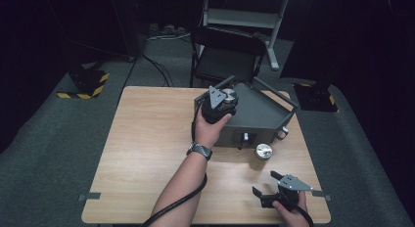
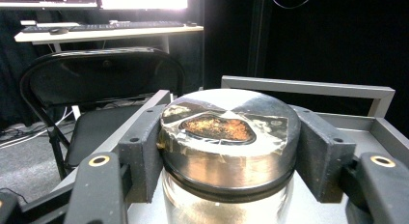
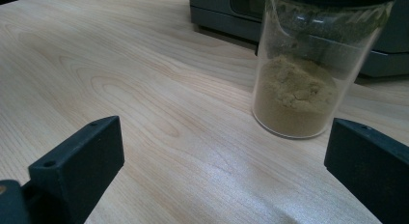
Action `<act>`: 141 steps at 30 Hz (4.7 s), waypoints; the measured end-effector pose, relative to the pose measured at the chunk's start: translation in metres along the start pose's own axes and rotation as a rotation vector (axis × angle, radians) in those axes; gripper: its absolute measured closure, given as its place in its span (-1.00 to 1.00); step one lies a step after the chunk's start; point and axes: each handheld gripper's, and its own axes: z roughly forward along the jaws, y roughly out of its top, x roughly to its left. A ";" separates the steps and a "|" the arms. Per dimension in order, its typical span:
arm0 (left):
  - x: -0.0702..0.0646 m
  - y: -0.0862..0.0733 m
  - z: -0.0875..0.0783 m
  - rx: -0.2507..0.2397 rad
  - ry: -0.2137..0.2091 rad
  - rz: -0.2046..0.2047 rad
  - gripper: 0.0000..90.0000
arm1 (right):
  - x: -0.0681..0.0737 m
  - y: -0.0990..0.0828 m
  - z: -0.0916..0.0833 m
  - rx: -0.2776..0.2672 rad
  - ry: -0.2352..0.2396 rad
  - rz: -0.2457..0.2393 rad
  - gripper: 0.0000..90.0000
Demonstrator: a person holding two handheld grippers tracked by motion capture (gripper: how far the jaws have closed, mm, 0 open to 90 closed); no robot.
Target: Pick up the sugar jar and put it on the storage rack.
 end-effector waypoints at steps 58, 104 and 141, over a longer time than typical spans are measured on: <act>-0.002 -0.010 -0.071 -0.044 0.013 -0.042 -0.99 | 0.005 0.001 0.000 0.007 -0.014 -0.017 -0.99; 0.001 -0.094 -0.175 0.014 -0.031 -0.036 -0.99 | 0.009 0.004 0.002 0.025 -0.024 -0.040 -0.99; -0.007 -0.124 -0.204 0.307 -0.059 0.054 -0.99 | 0.013 0.005 0.003 0.031 -0.047 -0.046 -0.99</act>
